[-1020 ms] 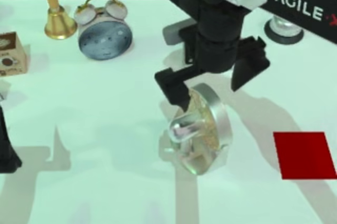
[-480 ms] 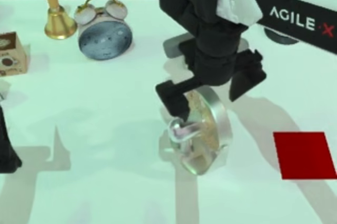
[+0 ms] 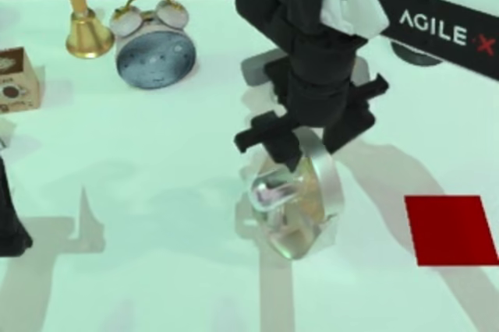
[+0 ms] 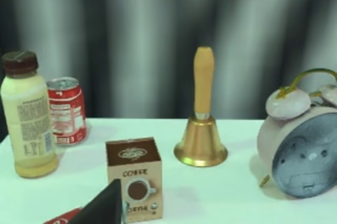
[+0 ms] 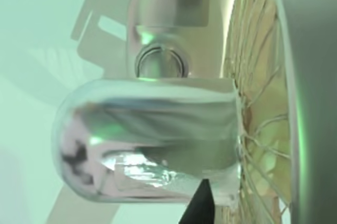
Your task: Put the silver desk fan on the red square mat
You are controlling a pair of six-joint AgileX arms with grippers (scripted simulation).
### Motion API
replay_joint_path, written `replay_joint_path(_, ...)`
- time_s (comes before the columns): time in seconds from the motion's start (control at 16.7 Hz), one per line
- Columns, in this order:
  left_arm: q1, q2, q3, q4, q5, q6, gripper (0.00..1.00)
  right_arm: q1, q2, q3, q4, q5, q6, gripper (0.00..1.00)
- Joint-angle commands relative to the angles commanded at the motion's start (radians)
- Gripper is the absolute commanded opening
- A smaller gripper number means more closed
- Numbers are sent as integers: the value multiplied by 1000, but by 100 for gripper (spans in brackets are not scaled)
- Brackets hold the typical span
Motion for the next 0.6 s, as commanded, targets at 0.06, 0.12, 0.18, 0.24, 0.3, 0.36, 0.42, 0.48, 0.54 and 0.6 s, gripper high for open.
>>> replay_joint_path(0.06,0,0,0,0,0,0,100,0,0,0,0,0,0,25)
replay_joint_path(0.12,0,0,0,0,0,0,100,0,0,0,0,0,0,17)
replay_joint_path(0.18,0,0,0,0,0,0,100,0,0,0,0,0,0,10)
replay_joint_path(0.24,0,0,0,0,0,0,100,0,0,0,0,0,0,2)
replay_joint_path(0.3,0,0,0,0,0,0,100,0,0,0,0,0,0,0)
replay_joint_path(0.36,0,0,0,0,0,0,100,0,0,0,0,0,0,0)
replay_joint_path(0.42,0,0,0,0,0,0,100,0,0,0,0,0,0,0)
replay_joint_path(0.48,0,0,0,0,0,0,100,0,0,0,0,0,0,0)
replay_joint_path(0.54,0,0,0,0,0,0,100,0,0,0,0,0,0,0)
replay_joint_path(0.6,0,0,0,0,0,0,100,0,0,0,0,0,0,0)
